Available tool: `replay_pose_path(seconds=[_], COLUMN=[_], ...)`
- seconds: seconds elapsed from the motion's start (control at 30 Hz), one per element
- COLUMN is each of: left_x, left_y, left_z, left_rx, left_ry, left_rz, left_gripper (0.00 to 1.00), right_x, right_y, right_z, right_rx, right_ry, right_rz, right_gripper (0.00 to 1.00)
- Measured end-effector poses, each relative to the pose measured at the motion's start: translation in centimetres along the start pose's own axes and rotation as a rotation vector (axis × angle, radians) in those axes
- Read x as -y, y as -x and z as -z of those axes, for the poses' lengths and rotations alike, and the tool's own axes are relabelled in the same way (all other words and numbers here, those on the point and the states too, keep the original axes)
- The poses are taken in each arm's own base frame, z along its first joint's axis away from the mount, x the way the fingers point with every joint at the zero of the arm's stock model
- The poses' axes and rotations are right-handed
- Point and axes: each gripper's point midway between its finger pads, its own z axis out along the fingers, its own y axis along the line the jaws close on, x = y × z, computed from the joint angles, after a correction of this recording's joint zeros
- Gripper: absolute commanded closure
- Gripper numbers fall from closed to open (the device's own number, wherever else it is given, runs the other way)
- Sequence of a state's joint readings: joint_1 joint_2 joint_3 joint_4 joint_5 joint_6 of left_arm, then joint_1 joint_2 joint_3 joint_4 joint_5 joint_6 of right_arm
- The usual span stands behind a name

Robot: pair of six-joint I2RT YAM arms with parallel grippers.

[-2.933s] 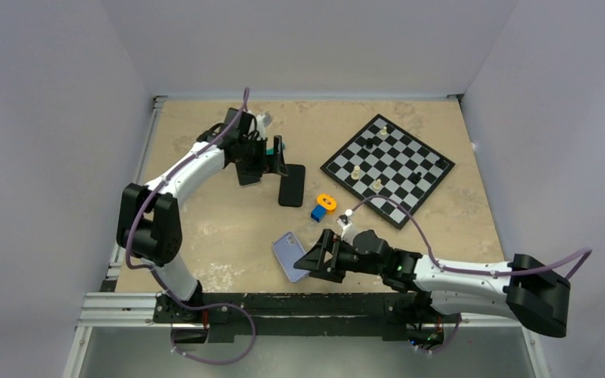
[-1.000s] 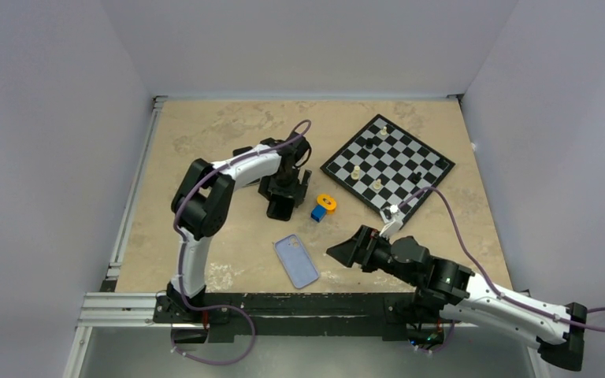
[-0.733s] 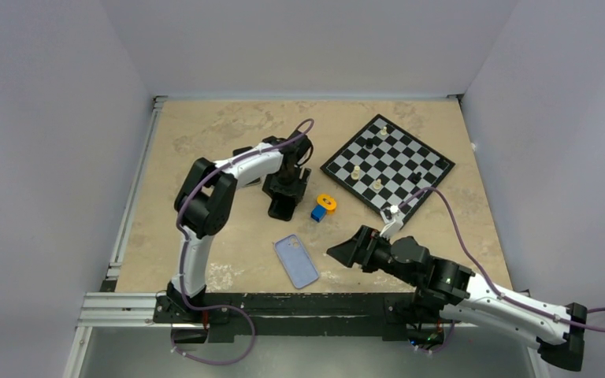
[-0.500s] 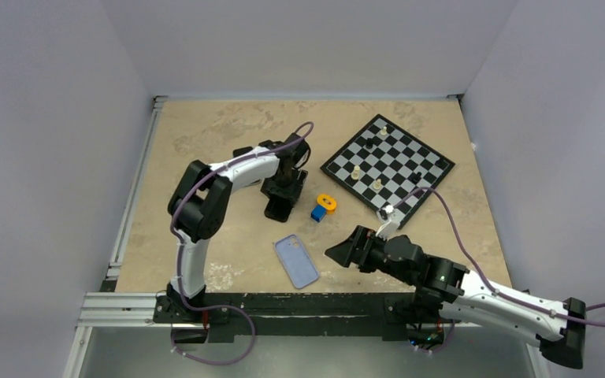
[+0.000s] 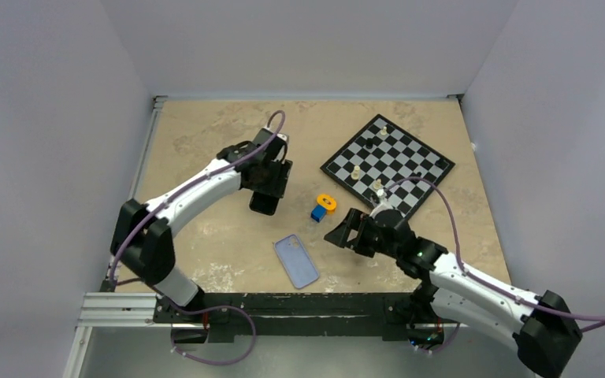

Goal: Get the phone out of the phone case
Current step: Pick up the phone at the center of the board, then adjust the phone.

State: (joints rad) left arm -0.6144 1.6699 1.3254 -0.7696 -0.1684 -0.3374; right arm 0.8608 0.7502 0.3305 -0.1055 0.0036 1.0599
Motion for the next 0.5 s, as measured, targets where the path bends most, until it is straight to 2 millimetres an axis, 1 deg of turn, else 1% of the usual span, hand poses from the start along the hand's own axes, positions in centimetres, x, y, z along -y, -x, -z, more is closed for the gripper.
replay_pose_path(seconds=[0.07, 0.1, 0.13, 0.17, 0.27, 0.33, 0.37, 0.43, 0.5], left_x=[-0.3, -0.4, -0.4, -0.4, 0.1, 0.4, 0.7, 1.1, 1.8], left_y=[0.2, 0.1, 0.0, -0.1, -0.9, -1.3, -1.7, -2.1, -2.7], left_z=[2.2, 3.1, 3.9, 4.6, 6.7, 7.8, 8.4, 9.3, 9.9], left_rx=[0.062, 0.089, 0.105, 0.121, 0.175, 0.218, 0.242, 0.282, 0.316], left_ry=[-0.022, -0.036, -0.051, -0.072, -0.151, -0.199, -0.224, -0.260, -0.289], left_rz=[0.004, 0.003, -0.001, -0.015, -0.080, -0.136, -0.170, -0.236, -0.315], left_gripper=[1.00, 1.00, 1.00, 1.00, 1.00, 1.00, 1.00, 1.00, 1.00], right_x=[1.1, 1.2, 0.9, 0.0, -4.1, -7.3, -8.6, -10.1, -11.3], right_y=[1.5, 2.1, 2.8, 3.6, 7.0, 10.4, 12.1, 14.6, 16.4], right_z=[-0.8, -1.1, -1.4, -1.6, -2.0, -2.0, -2.0, -2.3, -3.1], right_rx=[-0.013, -0.020, -0.031, -0.044, -0.046, -0.020, -0.005, 0.003, -0.020], right_ry=[-0.040, -0.053, -0.062, -0.057, 0.007, 0.077, 0.108, 0.140, 0.157], right_rz=[-0.009, -0.001, 0.016, 0.040, 0.115, 0.153, 0.169, 0.196, 0.231], right_gripper=[0.08, 0.08, 0.08, 0.08, 0.09, 0.10, 0.11, 0.15, 0.17])
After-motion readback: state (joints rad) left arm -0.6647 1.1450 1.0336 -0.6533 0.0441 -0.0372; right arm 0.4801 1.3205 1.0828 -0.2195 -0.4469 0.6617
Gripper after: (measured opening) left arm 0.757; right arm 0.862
